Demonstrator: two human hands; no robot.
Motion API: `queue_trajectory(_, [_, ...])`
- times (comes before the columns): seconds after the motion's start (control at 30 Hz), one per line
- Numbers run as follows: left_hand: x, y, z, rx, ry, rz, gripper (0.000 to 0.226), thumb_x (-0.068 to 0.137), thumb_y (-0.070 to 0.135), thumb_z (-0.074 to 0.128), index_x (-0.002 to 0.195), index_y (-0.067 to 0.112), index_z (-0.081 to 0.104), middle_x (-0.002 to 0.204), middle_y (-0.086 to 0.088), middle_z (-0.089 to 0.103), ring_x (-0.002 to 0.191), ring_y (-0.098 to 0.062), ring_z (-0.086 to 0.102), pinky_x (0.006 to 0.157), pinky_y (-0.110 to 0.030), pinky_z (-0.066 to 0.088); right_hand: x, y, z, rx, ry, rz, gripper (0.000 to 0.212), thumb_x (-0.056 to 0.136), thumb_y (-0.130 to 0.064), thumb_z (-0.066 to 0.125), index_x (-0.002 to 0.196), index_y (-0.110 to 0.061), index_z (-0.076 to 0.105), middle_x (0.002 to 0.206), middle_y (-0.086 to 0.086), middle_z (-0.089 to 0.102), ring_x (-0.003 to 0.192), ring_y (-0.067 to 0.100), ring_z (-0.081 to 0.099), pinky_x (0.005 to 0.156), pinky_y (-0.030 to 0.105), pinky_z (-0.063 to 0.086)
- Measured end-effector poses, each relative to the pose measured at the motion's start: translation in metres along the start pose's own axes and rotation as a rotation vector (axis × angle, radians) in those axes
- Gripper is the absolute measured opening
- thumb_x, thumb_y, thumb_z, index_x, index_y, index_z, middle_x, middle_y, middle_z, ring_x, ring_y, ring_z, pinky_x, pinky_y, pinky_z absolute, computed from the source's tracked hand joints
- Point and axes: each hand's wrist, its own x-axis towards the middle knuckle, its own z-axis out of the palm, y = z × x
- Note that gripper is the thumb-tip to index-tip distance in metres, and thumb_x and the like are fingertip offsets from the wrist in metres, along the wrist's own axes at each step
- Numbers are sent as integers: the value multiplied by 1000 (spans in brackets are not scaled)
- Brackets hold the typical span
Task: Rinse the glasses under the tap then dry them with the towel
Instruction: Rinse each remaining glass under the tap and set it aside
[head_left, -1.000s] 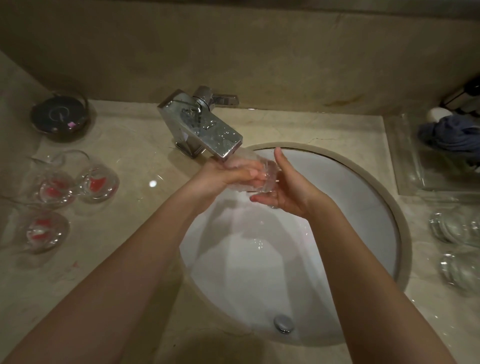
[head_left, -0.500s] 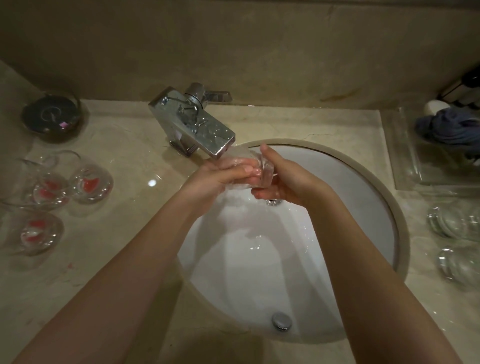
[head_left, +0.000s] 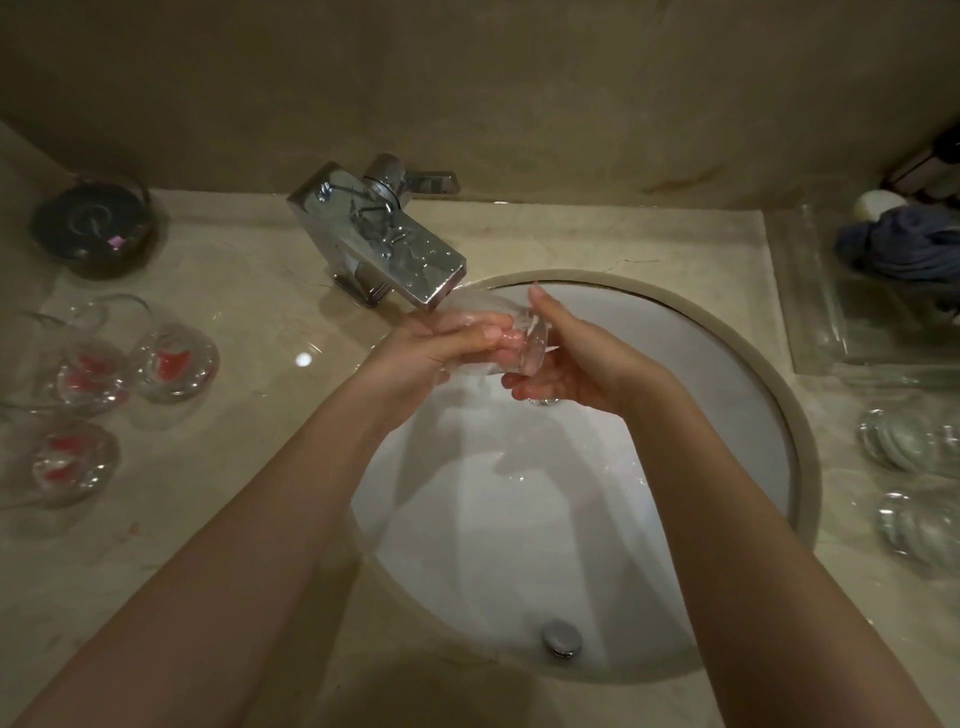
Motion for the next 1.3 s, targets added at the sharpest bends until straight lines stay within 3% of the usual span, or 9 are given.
queue_trajectory(0.1, [1, 3, -1, -46, 39, 6, 46, 94, 17, 58, 72, 55, 72, 85, 14, 75, 87, -10, 71, 104, -48, 35, 1, 5, 5, 54, -4, -123, 36, 93, -34, 61, 113, -5, 64, 98, 13, 68, 77, 19, 69, 67, 23, 55])
queue_trajectory(0.23, [4, -4, -7, -69, 37, -26, 13, 90, 22, 64, 88, 27, 76, 93, 6, 77, 93, -11, 72, 105, -49, 34, 3, 13, -1, 29, -10, -269, 57, 64, 2, 80, 112, -20, 60, 115, 7, 61, 89, 18, 67, 74, 30, 52])
queue_trajectory(0.43, [2, -8, -2, -45, -11, -16, 16, 95, 15, 56, 101, 21, 69, 87, 8, 76, 85, -4, 71, 75, -25, 46, -3, 3, 3, 105, -31, 16, 57, 90, -56, 51, 115, -7, 62, 102, 17, 69, 84, 29, 72, 74, 36, 59])
queue_trajectory(0.53, [2, -9, -4, -25, 9, -23, 16, 93, 19, 57, 99, 25, 70, 90, 10, 76, 89, -4, 71, 84, -35, 38, -3, 3, 3, -2, -24, 15, 49, 97, -49, 45, 104, -4, 63, 86, 14, 67, 64, 22, 69, 64, 29, 59])
queue_trajectory(0.63, [2, -9, -6, -40, 26, -26, 18, 93, 19, 57, 101, 27, 71, 90, 9, 76, 90, -4, 71, 86, -38, 35, -1, 9, 0, 51, -51, -98, 29, 93, -26, 62, 116, -9, 60, 104, 15, 65, 76, 26, 69, 74, 33, 58])
queue_trajectory(0.73, [1, -9, -6, -38, 24, -31, 17, 94, 17, 56, 102, 25, 68, 91, 10, 76, 90, -4, 71, 92, -41, 34, 3, 15, -2, 107, -47, -236, 48, 79, 1, 73, 121, -13, 57, 124, 10, 58, 97, 22, 66, 75, 29, 54])
queue_trajectory(0.93, [1, -7, -7, -26, 29, -19, 19, 93, 19, 57, 108, 24, 67, 101, 10, 75, 98, -4, 70, 93, -40, 33, 0, 5, 8, 85, -11, -44, 50, 93, -50, 52, 112, -6, 64, 107, 20, 67, 86, 30, 72, 81, 29, 59])
queue_trajectory(1.17, [5, -9, -14, -94, 87, -16, 16, 90, 17, 60, 93, 25, 73, 89, 7, 75, 88, -7, 70, 86, -42, 34, 2, 10, 6, 149, -44, -213, 48, 78, 8, 71, 116, -15, 55, 111, 11, 63, 90, 24, 69, 76, 29, 55])
queue_trajectory(1.3, [4, -7, -9, 9, 30, 21, 25, 93, 14, 58, 95, 34, 74, 92, 8, 76, 90, -9, 71, 90, -43, 33, 1, 11, 13, 169, -88, -177, 39, 86, -35, 67, 119, -14, 62, 105, 11, 62, 96, 23, 64, 81, 34, 58])
